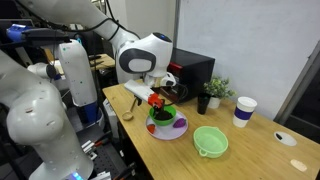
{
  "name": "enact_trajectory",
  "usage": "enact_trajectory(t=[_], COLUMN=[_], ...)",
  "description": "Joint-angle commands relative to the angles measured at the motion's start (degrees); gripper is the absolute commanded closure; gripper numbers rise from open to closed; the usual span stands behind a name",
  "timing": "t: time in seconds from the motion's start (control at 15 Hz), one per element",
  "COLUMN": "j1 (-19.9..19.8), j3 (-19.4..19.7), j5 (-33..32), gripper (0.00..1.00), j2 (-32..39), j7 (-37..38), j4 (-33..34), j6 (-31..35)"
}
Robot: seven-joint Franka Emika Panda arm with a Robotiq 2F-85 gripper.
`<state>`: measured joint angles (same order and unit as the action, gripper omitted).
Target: Remove the strawberry from the white plate and put it in the light green bowl
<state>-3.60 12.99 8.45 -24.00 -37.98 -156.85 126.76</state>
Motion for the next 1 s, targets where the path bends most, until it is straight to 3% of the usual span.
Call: enact_trajectory(t=[0.0, 0.07, 0.53, 0.93], j1=[0.06, 0.57, 2.11, 2.95], j3=[1.38, 1.94, 2.56, 1.85], j5=[-0.19, 0.25, 1.24, 1.74], gripper=[0.0, 0.0, 0.0, 0.0], j2=[-2.58, 0.7, 7.13, 11.61], j7=[-2.74, -3.13, -3.61, -3.86], j4=[-5.7, -2.46, -3.11, -3.09], j6=[5.39, 5.96, 17.76, 19.75])
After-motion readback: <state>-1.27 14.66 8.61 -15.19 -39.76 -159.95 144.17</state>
